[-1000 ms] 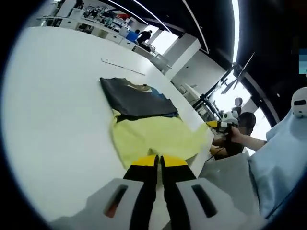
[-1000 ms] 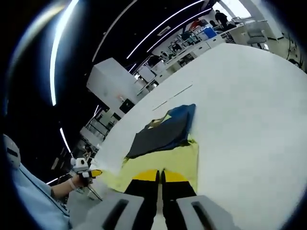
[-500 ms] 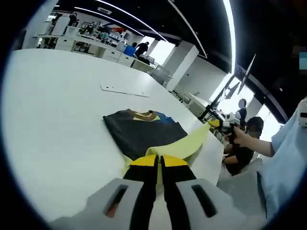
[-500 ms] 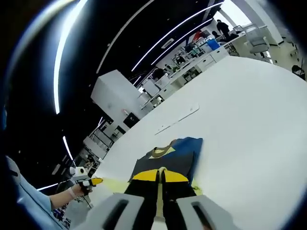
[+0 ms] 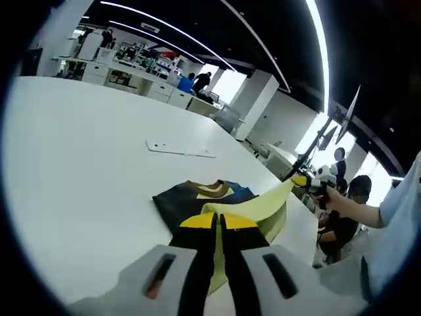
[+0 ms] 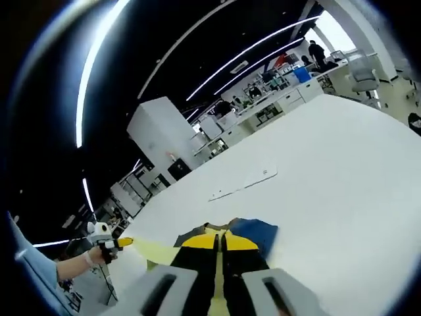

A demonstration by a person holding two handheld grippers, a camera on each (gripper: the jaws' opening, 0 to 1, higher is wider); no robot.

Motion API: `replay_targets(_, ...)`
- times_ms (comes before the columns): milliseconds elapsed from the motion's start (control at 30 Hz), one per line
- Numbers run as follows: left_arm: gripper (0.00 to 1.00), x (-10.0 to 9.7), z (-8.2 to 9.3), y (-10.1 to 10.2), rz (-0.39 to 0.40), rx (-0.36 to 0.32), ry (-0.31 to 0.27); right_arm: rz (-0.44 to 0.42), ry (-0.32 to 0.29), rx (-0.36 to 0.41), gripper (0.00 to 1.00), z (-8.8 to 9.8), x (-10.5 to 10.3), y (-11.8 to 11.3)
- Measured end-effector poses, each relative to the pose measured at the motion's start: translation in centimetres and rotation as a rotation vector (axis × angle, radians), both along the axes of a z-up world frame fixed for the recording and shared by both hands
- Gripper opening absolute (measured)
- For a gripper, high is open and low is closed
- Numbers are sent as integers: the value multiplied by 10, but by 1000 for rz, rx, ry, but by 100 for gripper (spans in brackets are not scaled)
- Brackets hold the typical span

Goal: Fold the garment on the visible template until the final outline fits inside the template.

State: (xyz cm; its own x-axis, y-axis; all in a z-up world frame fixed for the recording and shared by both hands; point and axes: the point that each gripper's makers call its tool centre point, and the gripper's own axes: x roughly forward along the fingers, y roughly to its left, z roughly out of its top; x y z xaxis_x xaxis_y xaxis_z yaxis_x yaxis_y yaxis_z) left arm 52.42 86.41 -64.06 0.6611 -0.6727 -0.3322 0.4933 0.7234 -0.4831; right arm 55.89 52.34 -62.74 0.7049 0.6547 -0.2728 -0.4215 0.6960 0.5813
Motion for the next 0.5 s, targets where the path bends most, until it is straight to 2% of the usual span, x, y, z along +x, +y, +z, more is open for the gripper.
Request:
replay_targets(200,0,18,0,0,11,-16,-6,-5,-34,-31,0,3,22,4)
replay_targets(300,0,27,-4,5,29,-42,25,-8,-44,-39,0,0,34,8)
replay_targets(367,0,34,-5,9,72,-52,38,-7,-43,-47,0,-3,39,10)
replay_targets(500,0,46,-12,17,95,-33,44,-20,-41,-54,0,-10,53,10)
